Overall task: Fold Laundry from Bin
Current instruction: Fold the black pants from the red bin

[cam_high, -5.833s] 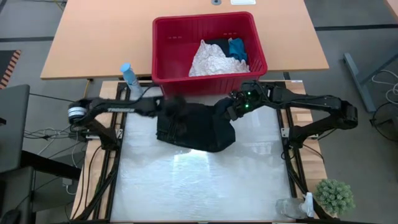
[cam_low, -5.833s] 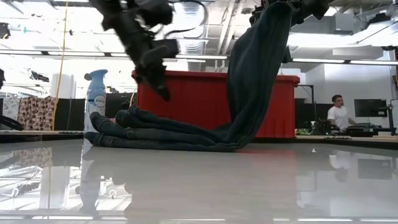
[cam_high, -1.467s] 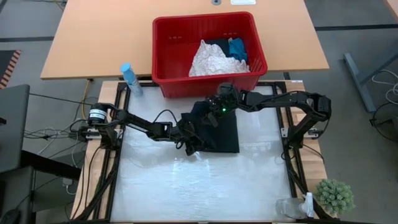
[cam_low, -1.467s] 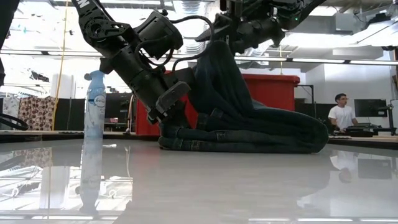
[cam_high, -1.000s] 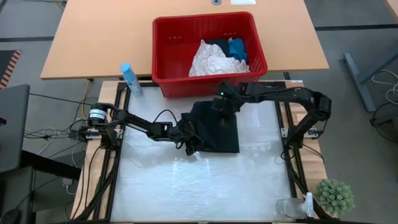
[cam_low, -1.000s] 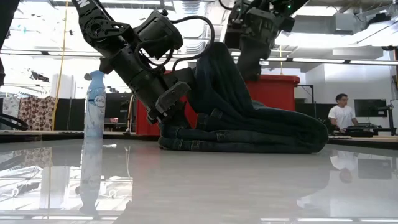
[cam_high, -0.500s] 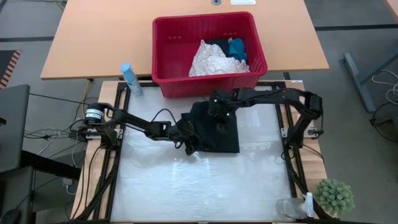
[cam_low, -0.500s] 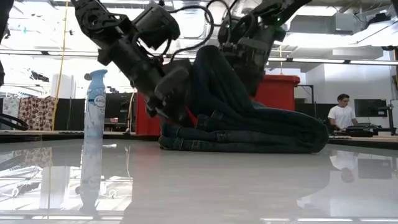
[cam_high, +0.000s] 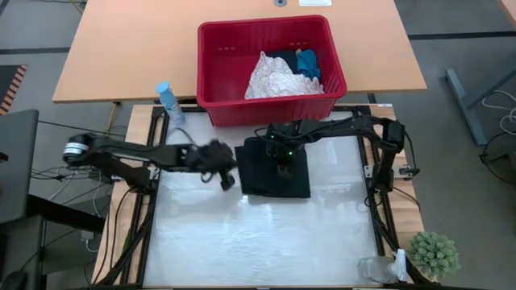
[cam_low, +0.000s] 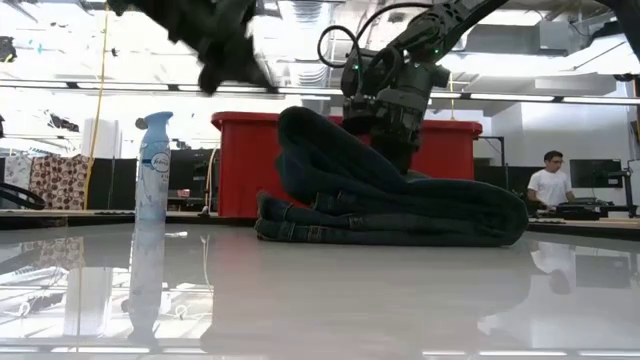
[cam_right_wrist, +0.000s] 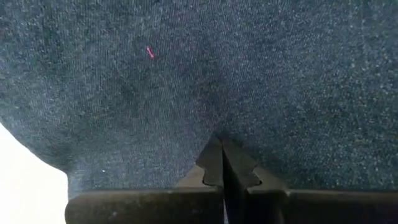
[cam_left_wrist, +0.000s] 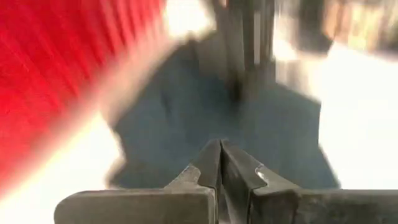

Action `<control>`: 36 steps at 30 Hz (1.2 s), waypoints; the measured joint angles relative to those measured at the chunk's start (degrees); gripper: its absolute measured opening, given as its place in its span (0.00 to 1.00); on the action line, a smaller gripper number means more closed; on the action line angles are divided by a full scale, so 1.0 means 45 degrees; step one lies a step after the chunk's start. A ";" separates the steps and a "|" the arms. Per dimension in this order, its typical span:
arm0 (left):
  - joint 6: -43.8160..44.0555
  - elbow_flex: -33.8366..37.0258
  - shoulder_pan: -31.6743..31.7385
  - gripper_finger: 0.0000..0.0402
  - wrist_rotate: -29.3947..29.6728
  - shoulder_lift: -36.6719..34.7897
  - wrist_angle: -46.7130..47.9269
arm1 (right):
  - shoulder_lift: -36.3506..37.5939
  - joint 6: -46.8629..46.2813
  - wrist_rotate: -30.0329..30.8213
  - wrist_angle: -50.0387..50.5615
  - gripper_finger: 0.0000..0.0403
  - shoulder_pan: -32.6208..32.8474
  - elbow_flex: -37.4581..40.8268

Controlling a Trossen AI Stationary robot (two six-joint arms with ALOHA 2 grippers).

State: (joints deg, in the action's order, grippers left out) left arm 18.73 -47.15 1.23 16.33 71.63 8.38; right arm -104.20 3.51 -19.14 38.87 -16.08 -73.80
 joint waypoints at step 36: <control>0.0231 0.0834 -0.1059 0.00 -0.0532 0.5781 -0.6419 | 0.0115 0.0899 0.0575 -0.0057 0.04 -0.0044 -0.2477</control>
State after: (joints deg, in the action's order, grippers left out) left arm 19.77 -43.40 -3.53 13.93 97.65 -20.50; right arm -103.69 7.55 -16.55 38.61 -16.27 -84.95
